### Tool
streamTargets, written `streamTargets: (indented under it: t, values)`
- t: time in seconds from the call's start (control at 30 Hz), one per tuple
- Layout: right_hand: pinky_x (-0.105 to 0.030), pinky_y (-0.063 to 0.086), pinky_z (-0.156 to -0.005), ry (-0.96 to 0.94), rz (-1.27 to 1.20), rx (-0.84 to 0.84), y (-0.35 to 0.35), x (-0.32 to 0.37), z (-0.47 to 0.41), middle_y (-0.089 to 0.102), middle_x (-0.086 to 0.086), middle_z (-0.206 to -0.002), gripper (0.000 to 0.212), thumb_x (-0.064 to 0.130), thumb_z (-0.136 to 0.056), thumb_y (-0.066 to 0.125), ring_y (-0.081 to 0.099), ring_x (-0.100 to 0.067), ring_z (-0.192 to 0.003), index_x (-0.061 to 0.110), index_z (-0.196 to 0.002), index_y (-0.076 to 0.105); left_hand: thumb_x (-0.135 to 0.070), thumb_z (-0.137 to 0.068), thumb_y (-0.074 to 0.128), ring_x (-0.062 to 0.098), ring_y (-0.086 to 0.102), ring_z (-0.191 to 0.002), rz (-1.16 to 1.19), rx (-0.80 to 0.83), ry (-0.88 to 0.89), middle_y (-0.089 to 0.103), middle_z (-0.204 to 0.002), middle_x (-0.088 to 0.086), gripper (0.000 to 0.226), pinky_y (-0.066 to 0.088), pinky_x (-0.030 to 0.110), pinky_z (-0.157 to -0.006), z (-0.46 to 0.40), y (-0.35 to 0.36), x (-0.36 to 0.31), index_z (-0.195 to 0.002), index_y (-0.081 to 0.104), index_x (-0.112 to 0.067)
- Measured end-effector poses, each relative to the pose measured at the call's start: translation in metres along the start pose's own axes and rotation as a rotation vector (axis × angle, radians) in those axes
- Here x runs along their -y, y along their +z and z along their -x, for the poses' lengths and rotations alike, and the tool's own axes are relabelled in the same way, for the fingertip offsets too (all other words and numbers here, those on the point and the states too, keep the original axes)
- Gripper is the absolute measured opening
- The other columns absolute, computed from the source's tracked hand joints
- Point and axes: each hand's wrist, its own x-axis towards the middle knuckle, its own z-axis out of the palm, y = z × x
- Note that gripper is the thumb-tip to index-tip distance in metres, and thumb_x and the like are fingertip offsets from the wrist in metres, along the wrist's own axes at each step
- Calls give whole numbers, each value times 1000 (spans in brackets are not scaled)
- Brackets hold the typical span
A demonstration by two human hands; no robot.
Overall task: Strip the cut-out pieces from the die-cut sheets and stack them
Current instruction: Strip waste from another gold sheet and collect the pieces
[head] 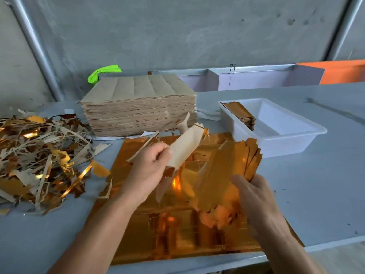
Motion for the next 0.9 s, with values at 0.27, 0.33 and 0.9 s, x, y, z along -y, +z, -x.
streamTargets:
  t: [0.27, 0.33, 0.9]
  values:
    - [-21, 50, -46, -99, -57, 19, 23, -5, -9, 57, 3, -55, 30, 21, -98, 42, 56, -10, -49, 4, -79, 56, -20, -96, 49, 3, 52, -65, -295, 139, 435, 53, -78, -11, 13, 40, 9, -56, 34, 55, 2, -92, 59, -13]
    - [-22, 54, -51, -115, -104, 39, 22, -9, -9, 61, 1, -61, 33, 29, -99, 42, 61, -10, -57, 6, -82, 58, -20, -96, 49, 0, 53, -77, -270, 154, 432, 54, -89, -11, 13, 43, 11, -65, 36, 59, 4, -97, 60, -12]
    - [-14, 44, -45, -346, 252, 160, 12, -11, -5, 55, 15, -56, 22, 27, -100, 36, 53, -7, -47, 25, -83, 50, -47, -69, 76, 17, 45, -123, -769, 450, 227, 56, -117, -10, 88, 20, 49, -113, -63, 27, -11, -143, 30, -37]
